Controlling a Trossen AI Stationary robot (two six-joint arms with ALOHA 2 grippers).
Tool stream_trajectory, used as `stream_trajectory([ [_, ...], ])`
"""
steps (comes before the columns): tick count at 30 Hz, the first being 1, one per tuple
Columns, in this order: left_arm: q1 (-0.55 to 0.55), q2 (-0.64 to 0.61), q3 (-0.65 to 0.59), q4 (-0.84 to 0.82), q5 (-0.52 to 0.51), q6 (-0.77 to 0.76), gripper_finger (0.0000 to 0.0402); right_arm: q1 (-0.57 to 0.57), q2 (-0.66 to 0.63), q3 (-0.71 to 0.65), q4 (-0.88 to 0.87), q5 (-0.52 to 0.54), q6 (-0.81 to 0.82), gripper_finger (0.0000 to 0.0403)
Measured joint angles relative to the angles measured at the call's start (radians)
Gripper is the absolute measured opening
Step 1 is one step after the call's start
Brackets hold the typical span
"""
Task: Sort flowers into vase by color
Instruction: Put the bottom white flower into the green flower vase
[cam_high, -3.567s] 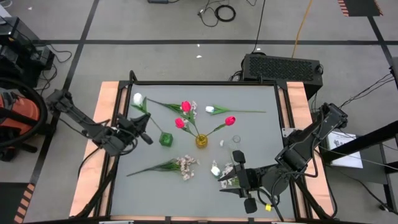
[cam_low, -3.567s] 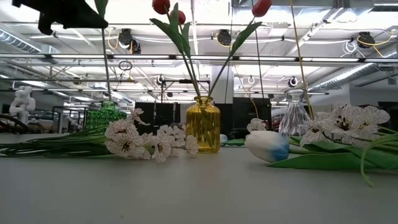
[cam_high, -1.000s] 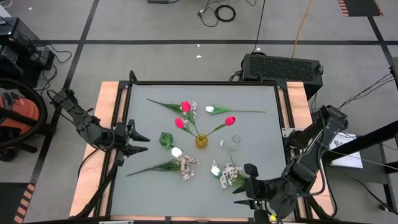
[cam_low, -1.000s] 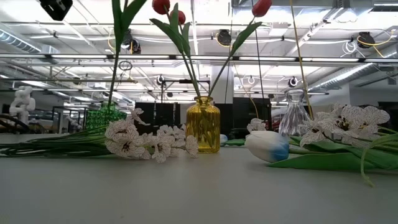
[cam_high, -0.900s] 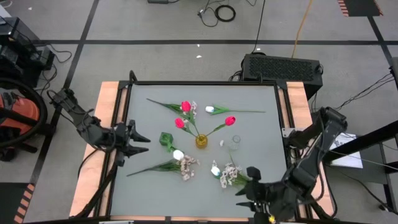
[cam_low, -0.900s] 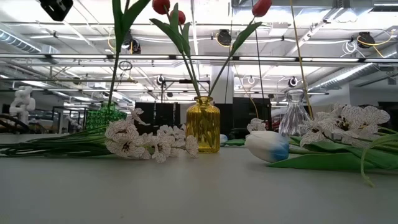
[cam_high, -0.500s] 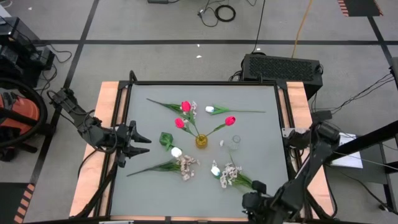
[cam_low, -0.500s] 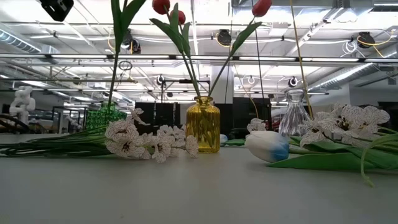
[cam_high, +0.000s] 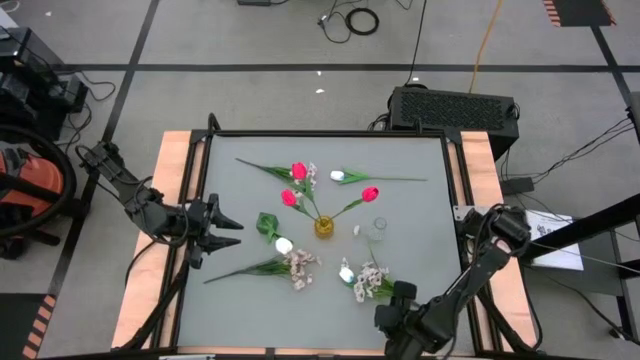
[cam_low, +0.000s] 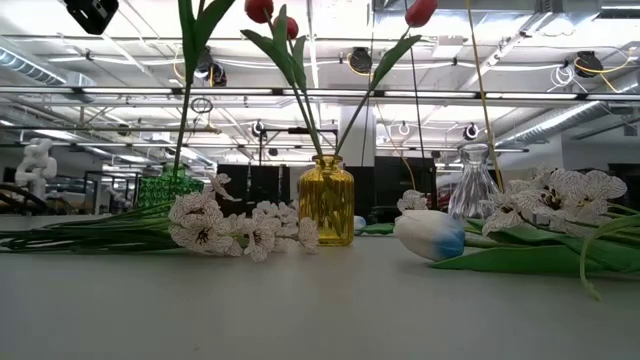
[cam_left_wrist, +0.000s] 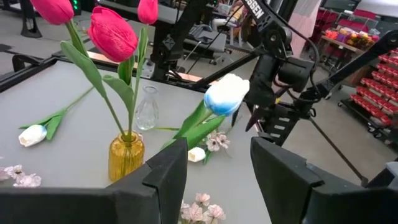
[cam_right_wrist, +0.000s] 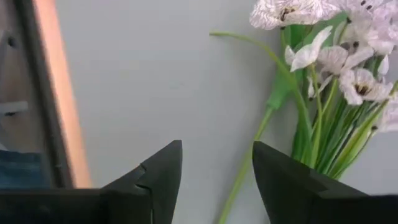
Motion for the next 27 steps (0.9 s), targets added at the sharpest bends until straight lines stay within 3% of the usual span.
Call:
stream_trajectory([
  [9,0.000,0.000,0.000,0.000,0.000,-0.003,0.0183,-0.003,0.007,-0.108,0.026,-0.008,0.060,0.0177],
  [18,0.000,0.002,0.000,0.000,0.000,-0.003,0.0183,0.001,-0.003,-0.203,0.167,-0.002,0.118,0.0152],
  [22,0.000,0.002,0.000,0.000,0.000,-0.002,0.0183,0.001,-0.003,-0.217,0.185,-0.001,0.122,0.0113],
  [27,0.000,0.002,0.000,0.000,0.000,0.000,0.0183,0.000,-0.001,-0.219,0.203,0.006,0.117,0.0028],
])
